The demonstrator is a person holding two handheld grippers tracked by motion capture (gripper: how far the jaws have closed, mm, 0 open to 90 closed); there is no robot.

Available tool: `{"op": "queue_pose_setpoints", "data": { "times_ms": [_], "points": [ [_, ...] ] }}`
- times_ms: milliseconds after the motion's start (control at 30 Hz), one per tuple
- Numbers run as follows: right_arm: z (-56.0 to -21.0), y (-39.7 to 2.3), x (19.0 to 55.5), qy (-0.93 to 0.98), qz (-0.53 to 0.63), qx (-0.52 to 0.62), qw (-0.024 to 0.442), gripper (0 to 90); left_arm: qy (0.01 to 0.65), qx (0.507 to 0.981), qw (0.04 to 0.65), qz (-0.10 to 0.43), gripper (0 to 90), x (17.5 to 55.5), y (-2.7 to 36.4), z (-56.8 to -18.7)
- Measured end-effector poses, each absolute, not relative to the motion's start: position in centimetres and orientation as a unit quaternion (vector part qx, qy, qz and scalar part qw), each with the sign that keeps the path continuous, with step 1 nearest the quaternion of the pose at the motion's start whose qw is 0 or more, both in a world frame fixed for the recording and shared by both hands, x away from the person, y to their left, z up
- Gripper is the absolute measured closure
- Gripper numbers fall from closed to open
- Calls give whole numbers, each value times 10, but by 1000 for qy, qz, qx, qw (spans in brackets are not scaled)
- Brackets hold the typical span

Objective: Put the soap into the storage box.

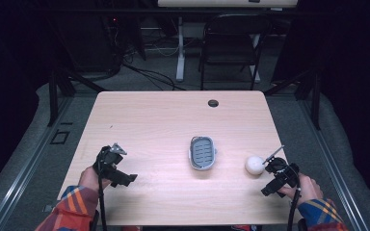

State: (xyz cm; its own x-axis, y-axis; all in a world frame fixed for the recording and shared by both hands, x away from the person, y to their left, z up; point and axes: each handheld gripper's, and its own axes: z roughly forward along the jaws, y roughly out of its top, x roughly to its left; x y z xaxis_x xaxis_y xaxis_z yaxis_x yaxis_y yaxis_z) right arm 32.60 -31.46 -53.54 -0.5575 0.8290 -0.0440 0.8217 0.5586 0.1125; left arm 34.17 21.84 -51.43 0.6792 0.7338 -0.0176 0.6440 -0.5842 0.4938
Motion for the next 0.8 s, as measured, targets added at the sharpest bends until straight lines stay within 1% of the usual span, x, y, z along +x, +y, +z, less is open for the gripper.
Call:
{"op": "queue_pose_setpoints", "data": {
  "times_ms": [133,167,200,300,333,367,800],
  "points": [
    [-535,-314,326,884,33,464,42,0,388,886,238,93,2,342,218,-514],
    [-538,-314,325,879,49,472,46,0,388,886,237,93,2,342,218,-514],
    [-535,-314,327,886,27,461,39,0,387,886,237,93,2,341,218,-514],
    [-538,-313,325,879,43,472,45,0,387,887,237,93,2,341,218,-514],
    [-536,-313,327,887,29,460,34,0,387,886,237,93,2,341,218,-514],
    [-536,-313,327,887,29,460,34,0,387,886,237,93,2,341,218,-514],
    [-535,-310,328,891,23,451,46,0,387,887,235,94,2,341,217,-514]
  ]
}}
